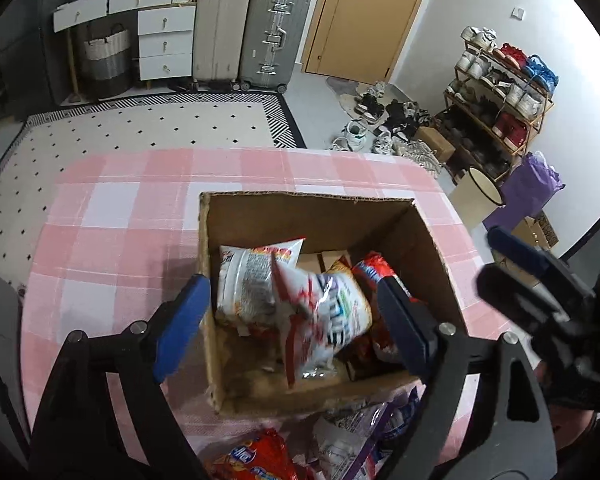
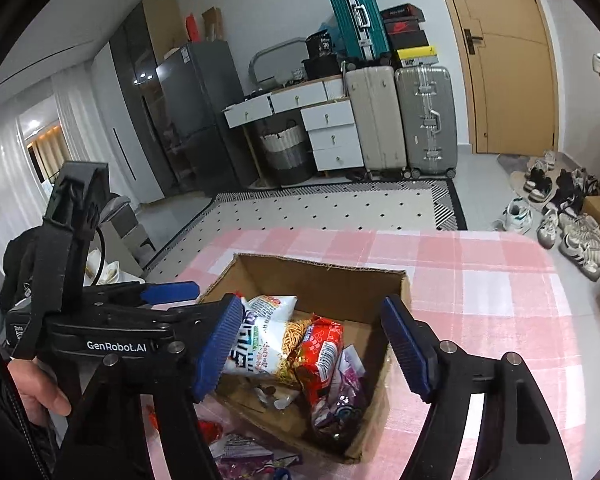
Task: Organize snacks
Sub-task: 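Open both tools to drop the packs into the box, then move both tools back toward the remaining snacks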
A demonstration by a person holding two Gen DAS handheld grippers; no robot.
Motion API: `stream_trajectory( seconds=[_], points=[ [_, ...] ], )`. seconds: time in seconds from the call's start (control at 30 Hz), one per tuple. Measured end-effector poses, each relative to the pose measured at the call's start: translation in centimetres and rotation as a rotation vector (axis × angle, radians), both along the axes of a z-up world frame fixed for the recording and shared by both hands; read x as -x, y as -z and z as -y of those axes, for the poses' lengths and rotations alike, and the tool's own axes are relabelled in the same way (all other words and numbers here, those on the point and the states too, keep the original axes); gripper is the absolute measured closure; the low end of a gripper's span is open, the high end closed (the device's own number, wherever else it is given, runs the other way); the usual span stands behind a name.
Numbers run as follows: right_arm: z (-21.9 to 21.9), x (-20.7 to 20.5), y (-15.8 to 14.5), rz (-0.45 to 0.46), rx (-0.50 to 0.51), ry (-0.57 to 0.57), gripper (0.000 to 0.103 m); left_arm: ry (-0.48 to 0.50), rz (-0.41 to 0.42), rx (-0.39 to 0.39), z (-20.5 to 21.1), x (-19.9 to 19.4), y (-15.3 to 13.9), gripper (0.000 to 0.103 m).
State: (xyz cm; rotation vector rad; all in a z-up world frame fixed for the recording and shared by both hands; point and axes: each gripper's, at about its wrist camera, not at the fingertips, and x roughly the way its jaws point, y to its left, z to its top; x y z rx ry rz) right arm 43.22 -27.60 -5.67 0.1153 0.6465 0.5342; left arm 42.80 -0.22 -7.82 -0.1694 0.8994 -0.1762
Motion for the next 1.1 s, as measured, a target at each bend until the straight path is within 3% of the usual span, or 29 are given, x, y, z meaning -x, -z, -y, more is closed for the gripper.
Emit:
stream_trajectory(
  seconds=[0.33,0.6,1.1],
  points=[
    [2.7,4.2,-2.7,0.072,0.004,0.043,0.012,-0.020,0.077,0.025,-0.8,6.1,-3.2,0.019],
    [4.6,9.4,-3.5,0.090,0.000,0.080,0.008,-0.015,0.128,-0.017,1.0,11.6,-5.1,0.019],
    [5.7,17.8,-4.8,0.128,-0.023,0.108,0.004,-0.034,0.163,-0.033,1.4,22.0,-5.9,0.018]
  ],
)
